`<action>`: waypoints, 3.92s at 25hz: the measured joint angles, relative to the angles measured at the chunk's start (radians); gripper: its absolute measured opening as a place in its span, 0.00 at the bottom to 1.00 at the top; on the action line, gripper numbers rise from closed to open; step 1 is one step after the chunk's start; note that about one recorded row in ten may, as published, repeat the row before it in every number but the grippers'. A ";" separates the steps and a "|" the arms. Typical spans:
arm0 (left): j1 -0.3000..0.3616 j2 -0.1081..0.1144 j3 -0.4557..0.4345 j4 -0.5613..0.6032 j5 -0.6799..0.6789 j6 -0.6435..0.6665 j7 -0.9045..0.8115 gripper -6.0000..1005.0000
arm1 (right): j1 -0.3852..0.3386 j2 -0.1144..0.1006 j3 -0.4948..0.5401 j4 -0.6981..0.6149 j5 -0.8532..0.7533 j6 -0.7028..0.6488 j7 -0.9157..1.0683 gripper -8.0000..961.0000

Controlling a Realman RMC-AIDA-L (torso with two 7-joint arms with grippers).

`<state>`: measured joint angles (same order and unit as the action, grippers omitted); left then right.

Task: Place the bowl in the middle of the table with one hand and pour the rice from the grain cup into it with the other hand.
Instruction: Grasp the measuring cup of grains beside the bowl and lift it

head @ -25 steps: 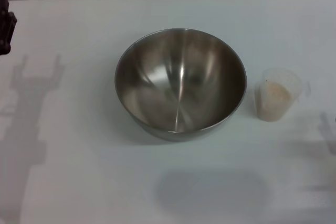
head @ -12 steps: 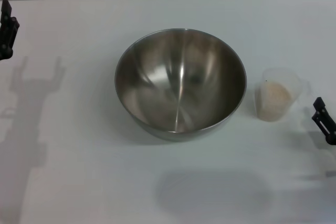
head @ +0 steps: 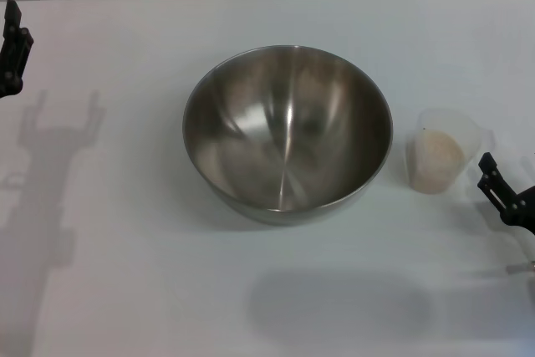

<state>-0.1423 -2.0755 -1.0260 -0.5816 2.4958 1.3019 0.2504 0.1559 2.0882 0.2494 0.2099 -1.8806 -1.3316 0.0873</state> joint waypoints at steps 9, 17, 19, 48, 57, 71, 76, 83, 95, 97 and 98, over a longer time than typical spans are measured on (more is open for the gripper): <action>0.005 0.000 0.003 0.000 0.000 0.002 0.000 0.79 | 0.011 -0.001 0.001 0.000 0.001 0.008 0.000 0.87; 0.007 0.000 0.016 0.008 0.000 0.010 0.000 0.79 | 0.024 -0.001 0.005 -0.002 0.007 0.022 0.000 0.87; 0.008 0.000 0.016 0.008 0.000 0.010 0.000 0.79 | 0.025 -0.001 0.004 -0.001 0.007 0.023 0.000 0.87; 0.020 -0.001 0.032 0.013 -0.001 0.025 -0.006 0.79 | 0.066 -0.002 0.013 -0.008 0.009 0.070 0.000 0.87; 0.020 -0.002 0.034 0.012 -0.003 0.025 -0.013 0.79 | 0.073 0.000 0.023 -0.007 0.011 0.070 0.000 0.87; 0.023 -0.002 0.034 0.022 -0.003 0.025 -0.013 0.79 | 0.092 0.001 0.039 0.002 0.011 0.114 0.003 0.76; 0.022 -0.001 0.037 0.023 -0.003 0.023 -0.013 0.79 | 0.091 0.001 0.040 0.003 0.011 0.105 0.007 0.37; 0.017 -0.002 0.040 0.025 -0.003 0.023 -0.013 0.79 | 0.091 0.001 0.039 0.007 0.011 0.106 0.008 0.24; 0.016 -0.001 0.040 0.025 -0.003 0.025 -0.013 0.79 | 0.097 -0.001 0.030 0.011 0.004 0.108 0.005 0.37; 0.016 -0.002 0.040 0.025 -0.003 0.025 -0.013 0.79 | 0.097 -0.001 0.029 0.011 0.003 0.105 0.003 0.37; 0.016 -0.001 0.040 0.025 -0.003 0.024 -0.013 0.79 | 0.097 0.000 0.027 0.013 0.002 0.103 0.003 0.37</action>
<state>-0.1259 -2.0770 -0.9863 -0.5568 2.4927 1.3264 0.2377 0.2527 2.0880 0.2767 0.2224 -1.8789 -1.2289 0.0903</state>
